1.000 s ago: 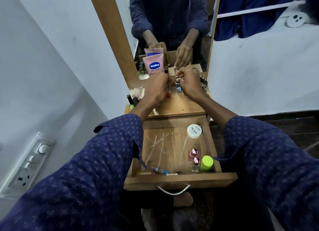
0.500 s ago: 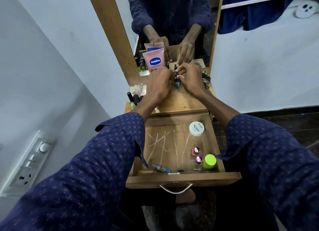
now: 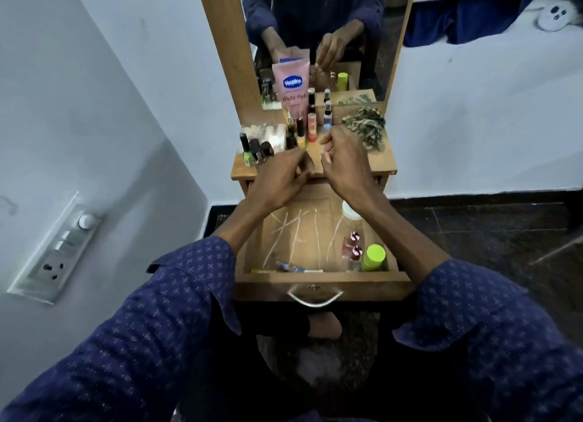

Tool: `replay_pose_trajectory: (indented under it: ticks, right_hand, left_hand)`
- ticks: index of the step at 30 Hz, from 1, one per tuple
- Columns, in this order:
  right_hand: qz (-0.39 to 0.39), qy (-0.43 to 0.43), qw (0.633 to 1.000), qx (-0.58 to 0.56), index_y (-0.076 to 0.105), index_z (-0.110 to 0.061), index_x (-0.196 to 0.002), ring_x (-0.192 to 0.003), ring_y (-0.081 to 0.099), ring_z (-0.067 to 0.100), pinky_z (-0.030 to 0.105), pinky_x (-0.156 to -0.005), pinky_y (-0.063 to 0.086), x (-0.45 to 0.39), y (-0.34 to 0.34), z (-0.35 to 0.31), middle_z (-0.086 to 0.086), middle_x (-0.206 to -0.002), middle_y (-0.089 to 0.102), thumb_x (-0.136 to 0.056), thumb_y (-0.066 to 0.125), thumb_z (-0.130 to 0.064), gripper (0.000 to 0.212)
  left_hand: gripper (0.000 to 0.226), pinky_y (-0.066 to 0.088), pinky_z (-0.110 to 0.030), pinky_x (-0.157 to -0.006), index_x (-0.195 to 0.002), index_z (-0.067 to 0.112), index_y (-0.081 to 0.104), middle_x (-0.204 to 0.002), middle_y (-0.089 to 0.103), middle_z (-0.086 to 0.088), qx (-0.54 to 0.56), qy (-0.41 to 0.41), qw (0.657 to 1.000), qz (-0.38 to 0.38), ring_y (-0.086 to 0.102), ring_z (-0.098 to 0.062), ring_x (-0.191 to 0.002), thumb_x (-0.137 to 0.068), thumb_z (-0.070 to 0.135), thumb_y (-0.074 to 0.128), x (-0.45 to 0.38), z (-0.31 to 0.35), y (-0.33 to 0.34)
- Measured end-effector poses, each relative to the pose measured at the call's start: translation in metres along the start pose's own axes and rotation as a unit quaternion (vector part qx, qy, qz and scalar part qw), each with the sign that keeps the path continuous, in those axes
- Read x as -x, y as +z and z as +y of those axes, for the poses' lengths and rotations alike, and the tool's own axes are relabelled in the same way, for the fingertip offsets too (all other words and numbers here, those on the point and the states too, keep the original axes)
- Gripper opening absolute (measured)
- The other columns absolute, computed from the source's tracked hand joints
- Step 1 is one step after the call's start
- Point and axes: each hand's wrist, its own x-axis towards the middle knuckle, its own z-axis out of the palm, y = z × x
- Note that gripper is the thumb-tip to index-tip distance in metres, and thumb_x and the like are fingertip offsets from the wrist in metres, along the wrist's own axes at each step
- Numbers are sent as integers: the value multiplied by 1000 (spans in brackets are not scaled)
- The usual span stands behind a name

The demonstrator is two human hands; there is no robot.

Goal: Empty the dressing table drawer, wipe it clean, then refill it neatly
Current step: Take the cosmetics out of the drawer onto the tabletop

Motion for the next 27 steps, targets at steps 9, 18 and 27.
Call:
replay_pose_trajectory:
  ticks: [9, 18, 27]
  right_hand:
    - [-360, 83, 929, -11, 75, -21, -81, -72, 67, 13, 33, -72, 58, 102, 49, 1, -5, -73, 71, -82, 69, -12, 11]
    - [-444, 85, 892, 11, 77, -18, -82, -85, 69, 12, 34, -84, 58, 117, 65, -8, -3, -79, 75, -82, 74, -14, 5]
    - [-491, 99, 865, -18, 83, -13, -92, -74, 70, 6, 30, -85, 59, 119, 67, -3, -8, -76, 76, -86, 81, -10, 7]
  left_hand:
    - [5, 57, -39, -84, -90, 21, 74, -90, 74, 7, 21, -72, 949, -307, 68, -14, -85, -92, 19, 78, 89, -29, 22]
    - [20, 59, -42, -95, -101, 21, 77, -103, 76, 1, -33, -118, 889, -441, 70, -22, -100, -90, 7, 68, 99, -32, 18]
    - [26, 58, -41, -99, -108, 20, 77, -114, 73, -2, -59, -148, 850, -502, 67, -24, -107, -95, 6, 59, 96, -19, 9]
